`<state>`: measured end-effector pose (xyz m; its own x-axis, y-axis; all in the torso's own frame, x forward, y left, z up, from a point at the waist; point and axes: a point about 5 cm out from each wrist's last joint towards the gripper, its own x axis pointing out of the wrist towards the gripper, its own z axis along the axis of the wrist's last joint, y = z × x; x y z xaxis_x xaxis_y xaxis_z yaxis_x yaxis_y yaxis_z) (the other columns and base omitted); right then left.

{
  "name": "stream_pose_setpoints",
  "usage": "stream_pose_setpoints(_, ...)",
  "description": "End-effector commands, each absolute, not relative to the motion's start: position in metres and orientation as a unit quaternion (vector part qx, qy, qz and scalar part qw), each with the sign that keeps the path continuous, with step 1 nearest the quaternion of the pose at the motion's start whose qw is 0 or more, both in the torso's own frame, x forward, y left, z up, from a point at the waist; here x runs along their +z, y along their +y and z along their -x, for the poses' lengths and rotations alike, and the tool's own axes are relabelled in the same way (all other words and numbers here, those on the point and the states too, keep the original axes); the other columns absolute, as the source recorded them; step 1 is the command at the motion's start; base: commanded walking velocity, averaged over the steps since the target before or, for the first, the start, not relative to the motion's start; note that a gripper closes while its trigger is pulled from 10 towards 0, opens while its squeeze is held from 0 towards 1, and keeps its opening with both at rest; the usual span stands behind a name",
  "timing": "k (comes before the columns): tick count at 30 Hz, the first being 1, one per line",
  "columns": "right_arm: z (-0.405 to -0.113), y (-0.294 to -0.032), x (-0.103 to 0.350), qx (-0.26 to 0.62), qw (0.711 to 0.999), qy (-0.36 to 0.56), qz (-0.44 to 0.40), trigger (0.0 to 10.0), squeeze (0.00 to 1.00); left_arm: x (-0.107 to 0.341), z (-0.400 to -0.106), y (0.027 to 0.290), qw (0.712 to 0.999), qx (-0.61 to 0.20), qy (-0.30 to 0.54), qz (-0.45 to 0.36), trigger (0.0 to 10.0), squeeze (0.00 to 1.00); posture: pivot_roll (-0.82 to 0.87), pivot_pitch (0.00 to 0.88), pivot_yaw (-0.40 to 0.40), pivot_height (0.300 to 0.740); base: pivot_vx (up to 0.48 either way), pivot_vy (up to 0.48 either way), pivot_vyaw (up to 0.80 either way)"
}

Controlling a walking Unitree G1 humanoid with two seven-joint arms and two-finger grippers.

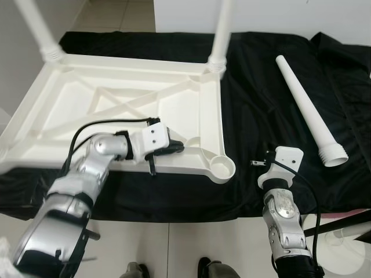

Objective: Building children table

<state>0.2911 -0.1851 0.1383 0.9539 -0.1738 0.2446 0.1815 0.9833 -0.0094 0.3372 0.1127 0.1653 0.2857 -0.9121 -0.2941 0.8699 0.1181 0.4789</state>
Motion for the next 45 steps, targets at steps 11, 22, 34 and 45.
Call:
stream_pose_setpoints(11,-0.298,-0.184,0.139,-0.097,0.988,-0.122,0.009,10.0,0.0,0.143,-0.324,0.111,0.755,-0.619,0.029,-0.215,10.0,1.0,-0.02,0.176,0.004,0.74,0.0,0.0,0.0)
stream_pose_setpoints(22,-0.303,-0.192,0.155,-0.127,0.981,-0.145,-0.003,10.0,0.0,0.189,-0.332,0.125,0.84,-0.517,-0.051,-0.156,10.0,0.0,-0.01,0.157,0.013,0.74,0.0,0.0,0.0)
stream_pose_setpoints(34,-0.31,-0.201,0.165,-0.17,0.975,-0.139,0.028,10.0,0.0,0.206,-0.347,0.142,0.934,-0.344,-0.079,-0.064,10.0,0.0,-0.01,0.129,0.0,0.74,0.0,0.0,0.0)
stream_pose_setpoints(45,-0.311,-0.211,0.163,-0.175,0.975,-0.131,0.046,10.0,0.0,0.195,-0.363,0.15,0.991,-0.125,-0.038,-0.023,10.0,0.0,-0.01,0.099,-0.014,0.74,0.0,0.0,0.0)
